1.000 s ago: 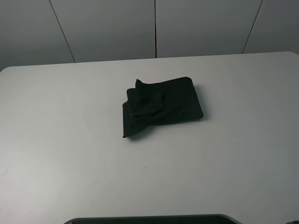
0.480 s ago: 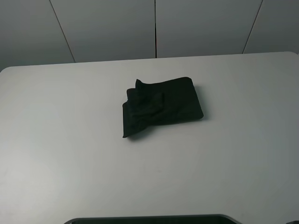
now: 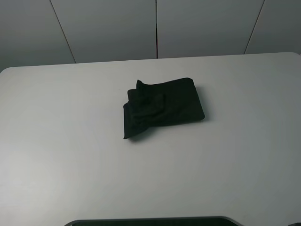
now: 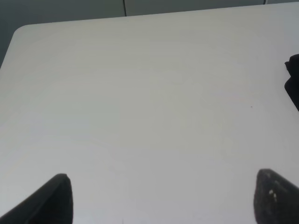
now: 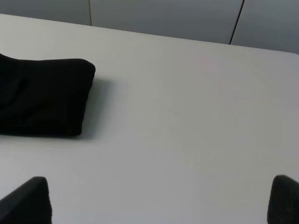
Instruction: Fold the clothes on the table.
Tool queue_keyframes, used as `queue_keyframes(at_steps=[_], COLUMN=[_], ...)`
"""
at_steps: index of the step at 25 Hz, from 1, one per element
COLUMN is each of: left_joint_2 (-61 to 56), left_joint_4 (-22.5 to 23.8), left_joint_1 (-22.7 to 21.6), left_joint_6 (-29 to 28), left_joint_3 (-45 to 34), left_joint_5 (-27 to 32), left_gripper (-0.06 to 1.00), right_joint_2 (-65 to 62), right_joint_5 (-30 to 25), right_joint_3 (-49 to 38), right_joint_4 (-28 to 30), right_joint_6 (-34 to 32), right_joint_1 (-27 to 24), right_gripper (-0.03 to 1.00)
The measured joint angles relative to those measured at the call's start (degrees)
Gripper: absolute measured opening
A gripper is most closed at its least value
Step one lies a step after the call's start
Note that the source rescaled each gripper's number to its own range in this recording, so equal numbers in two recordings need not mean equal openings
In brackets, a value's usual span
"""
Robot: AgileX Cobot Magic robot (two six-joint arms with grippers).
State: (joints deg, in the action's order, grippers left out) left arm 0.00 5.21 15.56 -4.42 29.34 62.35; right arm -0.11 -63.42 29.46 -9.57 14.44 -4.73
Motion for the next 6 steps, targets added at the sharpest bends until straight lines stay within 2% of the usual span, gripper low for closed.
queue_keyframes(at_steps=[6], left_joint_2=[0.0], left_joint_4=[0.0], left_joint_1=[0.0], left_joint_6=[0.0], left_joint_3=[0.0], left_joint_5=[0.0], left_gripper=[1.0], right_joint_2=[0.0], right_joint_5=[0.0], right_joint_3=[0.0], right_joint_4=[0.0], right_joint_6=[0.0], right_joint_1=[0.0], right_gripper=[1.0])
